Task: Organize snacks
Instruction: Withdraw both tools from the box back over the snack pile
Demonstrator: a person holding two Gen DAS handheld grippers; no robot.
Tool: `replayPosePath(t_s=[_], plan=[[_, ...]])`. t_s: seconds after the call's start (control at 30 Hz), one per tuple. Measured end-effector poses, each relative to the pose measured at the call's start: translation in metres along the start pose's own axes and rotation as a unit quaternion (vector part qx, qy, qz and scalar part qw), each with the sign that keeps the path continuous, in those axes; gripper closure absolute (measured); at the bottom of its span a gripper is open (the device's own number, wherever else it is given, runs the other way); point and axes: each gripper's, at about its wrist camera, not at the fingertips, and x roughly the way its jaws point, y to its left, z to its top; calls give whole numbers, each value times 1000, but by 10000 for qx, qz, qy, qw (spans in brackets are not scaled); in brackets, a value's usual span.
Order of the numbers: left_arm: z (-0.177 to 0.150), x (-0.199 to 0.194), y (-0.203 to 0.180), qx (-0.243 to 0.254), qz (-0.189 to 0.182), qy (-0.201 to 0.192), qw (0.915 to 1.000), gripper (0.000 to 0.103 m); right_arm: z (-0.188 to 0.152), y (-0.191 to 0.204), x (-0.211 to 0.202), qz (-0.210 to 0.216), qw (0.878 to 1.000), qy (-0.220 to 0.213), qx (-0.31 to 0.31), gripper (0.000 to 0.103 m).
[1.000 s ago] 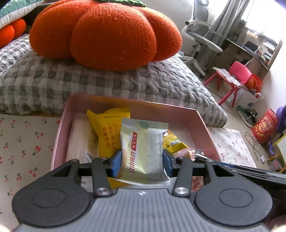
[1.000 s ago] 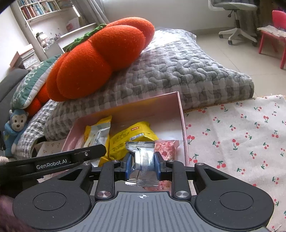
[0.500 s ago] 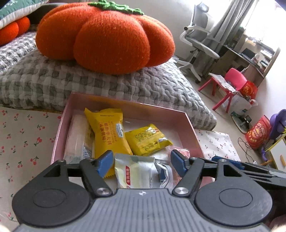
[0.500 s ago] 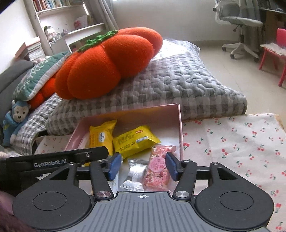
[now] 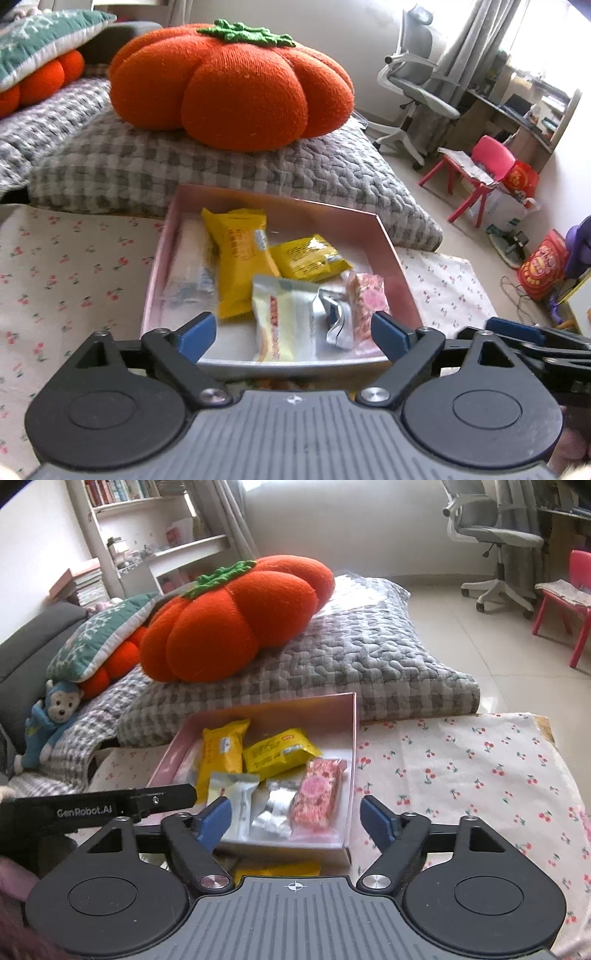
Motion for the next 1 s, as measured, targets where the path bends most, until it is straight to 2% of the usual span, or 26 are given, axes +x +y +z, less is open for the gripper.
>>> replayPosePath(t_s=[0.2,0.33,0.8,1.0], plan=[[-12,-22,-1,32,252,-129,9996,0,-16,5,-26,58,9995,-56,-310,13],[-25,-32,-3,68,384,-89,9992,0,-29,10,-39,-14,9988,-87,-486,6],[-69,-47,-5,51,389,214,9990,0,-67,19,-54,-112,9975,46,-692,3],[-92,-49,-4,-25,426,123,9990,0,-83,12,-58,-84,9984,15,-567,1]])
